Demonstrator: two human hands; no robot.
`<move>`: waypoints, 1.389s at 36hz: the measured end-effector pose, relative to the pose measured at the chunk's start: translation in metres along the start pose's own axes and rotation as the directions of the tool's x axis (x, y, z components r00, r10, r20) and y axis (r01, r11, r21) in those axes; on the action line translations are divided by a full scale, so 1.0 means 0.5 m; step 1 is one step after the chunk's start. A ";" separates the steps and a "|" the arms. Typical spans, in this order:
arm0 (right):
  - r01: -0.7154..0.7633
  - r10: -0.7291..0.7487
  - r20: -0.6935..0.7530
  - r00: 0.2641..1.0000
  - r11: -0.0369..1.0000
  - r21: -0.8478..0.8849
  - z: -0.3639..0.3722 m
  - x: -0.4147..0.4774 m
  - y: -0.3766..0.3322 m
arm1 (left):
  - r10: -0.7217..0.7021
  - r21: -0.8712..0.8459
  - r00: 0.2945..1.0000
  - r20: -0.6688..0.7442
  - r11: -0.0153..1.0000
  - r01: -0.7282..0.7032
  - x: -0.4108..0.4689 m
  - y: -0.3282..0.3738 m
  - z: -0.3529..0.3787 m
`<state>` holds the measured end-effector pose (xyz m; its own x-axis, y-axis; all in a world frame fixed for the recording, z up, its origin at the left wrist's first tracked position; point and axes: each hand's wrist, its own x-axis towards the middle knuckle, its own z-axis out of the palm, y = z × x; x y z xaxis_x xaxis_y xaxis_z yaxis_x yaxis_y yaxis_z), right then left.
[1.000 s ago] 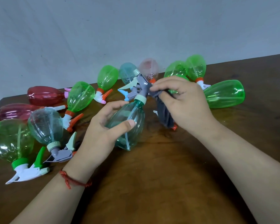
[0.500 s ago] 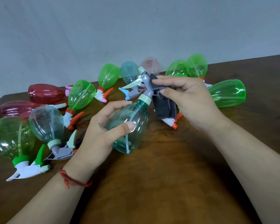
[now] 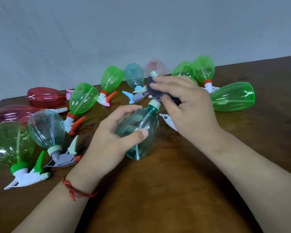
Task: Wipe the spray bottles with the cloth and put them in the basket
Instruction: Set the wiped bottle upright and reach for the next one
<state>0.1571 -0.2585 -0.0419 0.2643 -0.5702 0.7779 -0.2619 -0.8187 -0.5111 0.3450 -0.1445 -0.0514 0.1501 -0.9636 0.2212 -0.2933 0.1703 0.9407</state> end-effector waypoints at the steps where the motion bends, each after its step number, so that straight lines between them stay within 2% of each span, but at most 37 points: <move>1: 0.025 -0.024 0.015 1.000 0.999 -0.030 0.009 -0.005 -0.004 | 0.012 0.055 1.000 -0.003 0.998 -0.012 0.000 0.000 0.006; 5: 0.035 -0.032 0.119 0.992 0.999 -0.017 0.023 -0.003 -0.023 | 0.064 0.252 0.998 -0.014 0.966 -0.059 -0.003 -0.001 0.013; 8: -0.072 0.052 0.163 0.985 0.991 0.116 0.010 0.003 -0.027 | 0.079 0.285 0.997 -0.017 0.956 -0.071 -0.005 -0.002 0.006; 10: -0.113 0.101 0.081 0.992 0.979 0.172 -0.005 0.006 -0.024 | 0.080 0.262 0.997 -0.024 0.962 -0.071 -0.003 -0.002 0.004; 13: -0.082 0.087 -0.056 0.995 0.993 0.081 -0.013 0.009 -0.009 | 0.072 0.255 0.997 -0.035 0.965 -0.061 -0.001 0.003 0.009; 16: -0.015 0.016 0.064 0.998 1.000 -0.017 0.002 0.004 -0.007 | 0.043 0.244 0.999 -0.021 0.969 -0.036 -0.001 -0.001 0.011; 18: -0.035 0.028 0.160 0.987 0.998 0.045 0.010 0.000 -0.013 | 0.026 0.213 1.000 -0.005 0.977 -0.025 0.000 -0.006 0.009; 20: -0.104 0.075 0.183 0.980 0.983 0.153 0.010 -0.001 -0.019 | 0.019 0.135 1.000 0.008 0.991 -0.020 0.000 -0.005 0.008; 24: -0.175 0.169 0.047 0.984 0.932 0.318 0.004 0.001 -0.022 | 0.014 -0.116 0.993 -0.116 0.993 -0.028 0.013 0.007 0.009; 27: -0.263 0.291 -0.005 0.957 0.872 0.413 0.002 0.002 -0.022 | -0.137 -0.461 0.978 -0.160 0.886 0.048 0.023 0.010 -0.004; 29: -0.296 0.320 0.016 0.947 0.856 0.424 0.007 -0.003 -0.023 | -0.188 -0.554 0.969 -0.160 0.830 0.070 0.024 0.003 -0.016; 33: -0.268 0.267 0.062 0.962 0.865 0.424 0.029 -0.023 -0.040 | -0.231 -0.610 0.956 -0.182 0.789 0.074 0.029 -0.005 -0.029; 36: -0.171 0.153 0.078 0.985 0.898 0.405 0.041 -0.041 -0.057 | -0.209 -0.701 0.970 -0.120 0.710 0.067 0.032 0.002 -0.033; 39: -0.033 0.006 0.094 0.996 0.956 0.291 0.053 -0.051 -0.067 | -0.181 -0.774 0.981 -0.068 0.630 0.063 0.030 0.003 -0.033; 43: 0.011 -0.032 0.116 0.993 0.983 0.185 0.068 -0.055 -0.065 | -0.177 -0.822 0.981 -0.077 0.569 0.038 0.031 0.007 -0.030; 46: 0.046 -0.071 0.156 0.985 0.986 0.158 0.077 -0.060 -0.069 | -0.171 -0.821 0.980 -0.100 0.571 0.016 0.031 0.011 -0.029; 50: 0.205 -0.232 0.165 0.959 0.965 0.161 0.082 -0.061 -0.093 | -0.187 -0.805 0.980 -0.063 0.590 0.060 0.024 0.017 -0.019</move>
<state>0.1991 -0.2056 -0.0567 0.4674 -0.3683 0.8037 -0.0490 -0.9185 -0.3925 0.3532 -0.1526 -0.0381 0.2616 -0.9635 0.0576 0.5964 0.2083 0.7752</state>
